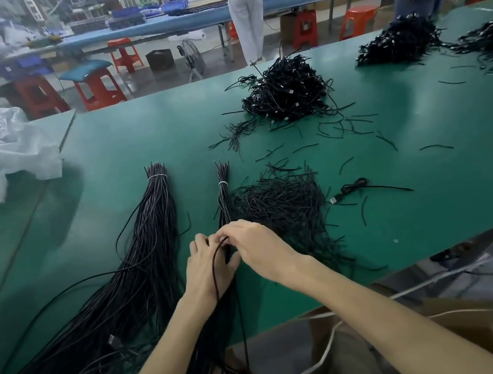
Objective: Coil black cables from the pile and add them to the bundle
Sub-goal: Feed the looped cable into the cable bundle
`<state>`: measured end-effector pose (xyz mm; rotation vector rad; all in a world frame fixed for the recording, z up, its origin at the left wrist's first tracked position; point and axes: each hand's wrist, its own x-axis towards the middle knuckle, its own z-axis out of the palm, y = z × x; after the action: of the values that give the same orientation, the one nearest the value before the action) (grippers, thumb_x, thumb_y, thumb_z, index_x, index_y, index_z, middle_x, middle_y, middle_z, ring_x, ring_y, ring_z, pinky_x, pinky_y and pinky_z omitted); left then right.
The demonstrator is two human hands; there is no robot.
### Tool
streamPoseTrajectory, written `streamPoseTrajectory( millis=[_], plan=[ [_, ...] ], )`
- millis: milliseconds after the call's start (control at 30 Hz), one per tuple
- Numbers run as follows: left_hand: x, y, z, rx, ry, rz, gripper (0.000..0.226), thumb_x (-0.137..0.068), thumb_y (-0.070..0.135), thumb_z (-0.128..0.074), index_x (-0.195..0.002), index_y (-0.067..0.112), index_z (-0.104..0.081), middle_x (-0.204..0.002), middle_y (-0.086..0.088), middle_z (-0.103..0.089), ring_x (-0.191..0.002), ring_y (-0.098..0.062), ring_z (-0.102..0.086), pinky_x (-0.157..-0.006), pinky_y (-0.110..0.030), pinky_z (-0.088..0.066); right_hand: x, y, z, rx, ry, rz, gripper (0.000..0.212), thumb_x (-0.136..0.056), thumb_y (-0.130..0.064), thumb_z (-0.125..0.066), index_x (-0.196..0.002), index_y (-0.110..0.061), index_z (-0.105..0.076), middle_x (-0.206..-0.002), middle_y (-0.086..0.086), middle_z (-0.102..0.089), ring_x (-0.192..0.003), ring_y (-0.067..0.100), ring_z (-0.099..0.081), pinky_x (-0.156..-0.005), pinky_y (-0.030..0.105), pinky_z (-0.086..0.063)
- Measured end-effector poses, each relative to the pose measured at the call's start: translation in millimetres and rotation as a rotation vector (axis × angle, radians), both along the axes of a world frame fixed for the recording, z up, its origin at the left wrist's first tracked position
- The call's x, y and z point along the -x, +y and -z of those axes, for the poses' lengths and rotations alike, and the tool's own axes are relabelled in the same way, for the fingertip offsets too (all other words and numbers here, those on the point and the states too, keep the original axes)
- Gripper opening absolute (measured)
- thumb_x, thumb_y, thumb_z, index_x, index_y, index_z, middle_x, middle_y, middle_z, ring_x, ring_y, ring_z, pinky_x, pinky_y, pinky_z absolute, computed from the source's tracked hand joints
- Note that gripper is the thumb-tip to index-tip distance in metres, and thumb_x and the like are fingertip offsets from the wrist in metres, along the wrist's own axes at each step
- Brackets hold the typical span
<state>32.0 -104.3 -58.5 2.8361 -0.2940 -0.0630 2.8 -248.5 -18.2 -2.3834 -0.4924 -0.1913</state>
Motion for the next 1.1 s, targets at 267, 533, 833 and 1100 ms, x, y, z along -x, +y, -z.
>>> streamPoseTrajectory(
  millis=[267, 533, 833, 1100],
  plan=[
    [-27.9, 38.1, -8.6, 0.262, 0.025, -0.21, 0.024, -0.103, -0.002, -0.044, -0.125, -0.008, -0.05, -0.131, -0.035, -0.043, -0.116, -0.053, -0.048, -0.098, -0.063, -0.044, 17.5, 3.7, -21.4, -0.098, -0.159, -0.073, 0.046, -0.088, 0.019, -0.046, -0.119, -0.004, -0.07, -0.099, 0.008, -0.072, -0.099, 0.022, -0.064, -0.091, 0.042, -0.053],
    [-43.5, 34.1, -8.5, -0.064, 0.002, -0.131, 0.024, -0.098, -0.001, -0.054, -0.121, -0.002, -0.051, -0.126, -0.018, -0.041, -0.112, -0.033, -0.046, -0.083, -0.038, -0.049, 27.4, 29.4, 2.7, -0.173, 0.01, -0.147, 0.04, -0.094, 0.008, -0.043, -0.119, -0.008, -0.069, -0.094, 0.006, -0.072, -0.095, 0.022, -0.063, -0.09, 0.041, -0.052],
    [1.5, 68.2, -23.1, 0.37, 0.011, 0.327, 0.029, -0.094, 0.053, -0.064, -0.12, 0.043, -0.07, -0.132, 0.015, -0.052, -0.127, -0.01, -0.045, -0.11, -0.035, -0.032, -16.0, -16.4, 18.5, -0.975, 0.298, 0.462, 0.031, -0.108, -0.003, -0.041, -0.105, -0.001, -0.071, -0.075, 0.012, -0.073, -0.074, 0.025, -0.073, -0.075, 0.038, -0.062],
    [28.8, 72.1, -26.4, 0.361, 0.41, 0.375, 0.026, -0.099, 0.043, -0.064, -0.123, 0.033, -0.063, -0.112, 0.016, -0.068, -0.101, 0.005, -0.063, -0.085, -0.017, -0.053, -42.8, -21.4, -4.2, -1.223, 0.404, 0.512, 0.032, -0.11, -0.003, -0.036, -0.106, 0.003, -0.068, -0.074, 0.011, -0.074, -0.073, 0.023, -0.073, -0.069, 0.031, -0.061]
  ],
)
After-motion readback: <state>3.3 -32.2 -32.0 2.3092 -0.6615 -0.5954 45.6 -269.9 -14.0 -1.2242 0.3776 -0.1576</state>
